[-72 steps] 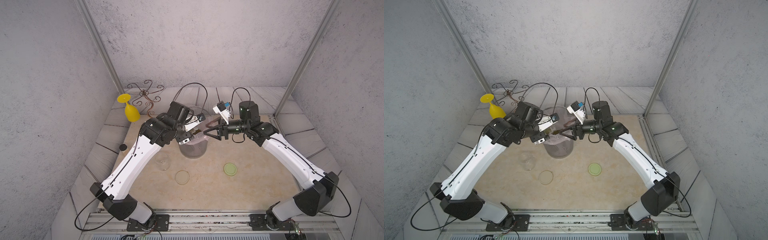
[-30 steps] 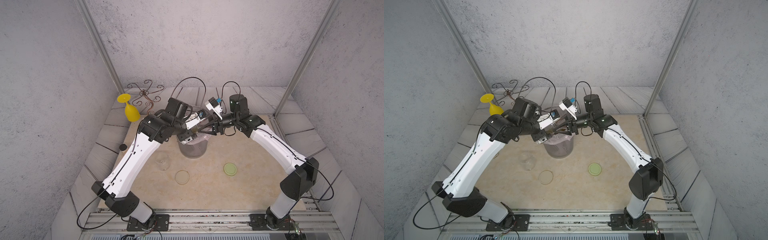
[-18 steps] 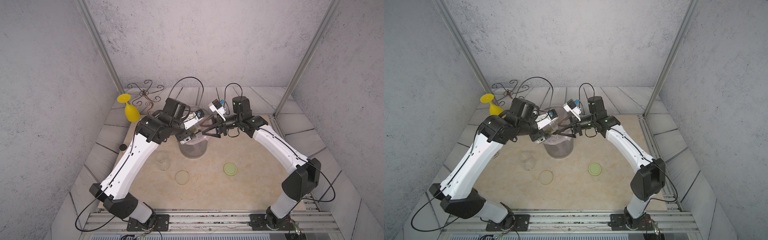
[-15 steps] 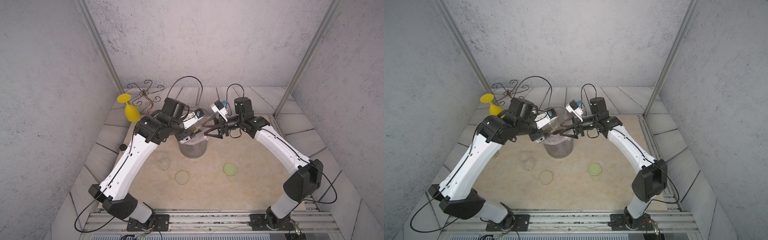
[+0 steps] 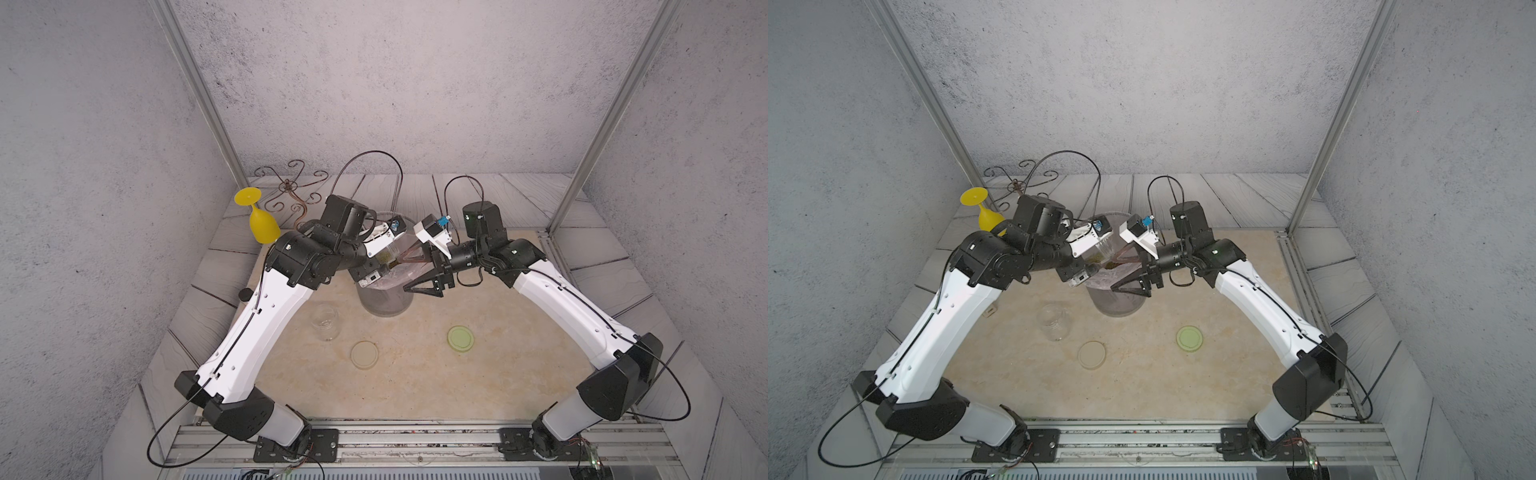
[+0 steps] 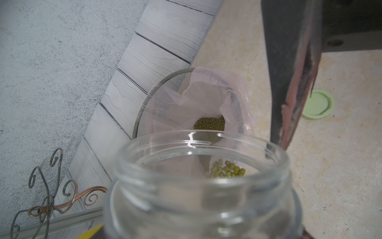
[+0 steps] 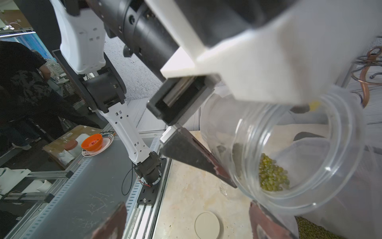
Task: Empty moldy mung beans from jars
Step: Adjust the jar.
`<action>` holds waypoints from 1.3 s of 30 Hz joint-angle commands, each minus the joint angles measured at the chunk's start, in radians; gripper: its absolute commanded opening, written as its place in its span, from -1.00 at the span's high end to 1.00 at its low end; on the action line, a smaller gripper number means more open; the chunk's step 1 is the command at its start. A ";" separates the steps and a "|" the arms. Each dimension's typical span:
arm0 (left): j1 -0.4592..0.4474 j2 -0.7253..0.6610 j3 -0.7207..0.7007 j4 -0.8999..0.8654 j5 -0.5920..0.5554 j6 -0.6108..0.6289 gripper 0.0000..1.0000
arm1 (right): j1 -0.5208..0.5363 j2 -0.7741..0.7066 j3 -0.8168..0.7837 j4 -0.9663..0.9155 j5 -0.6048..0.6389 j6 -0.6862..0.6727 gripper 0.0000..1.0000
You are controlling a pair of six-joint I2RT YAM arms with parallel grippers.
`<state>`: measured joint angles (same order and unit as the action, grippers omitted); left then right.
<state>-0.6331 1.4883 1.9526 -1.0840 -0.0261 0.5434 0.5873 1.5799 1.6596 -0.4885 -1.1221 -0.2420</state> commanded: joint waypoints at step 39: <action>0.002 -0.027 0.032 0.042 0.087 -0.013 0.21 | 0.012 0.160 0.319 -0.109 0.014 -0.049 -0.41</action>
<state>-0.6296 1.4879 1.9545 -1.0733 0.0498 0.5346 0.5896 1.7229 1.9717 -0.6117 -1.0504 -0.3222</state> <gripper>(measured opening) 0.886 0.726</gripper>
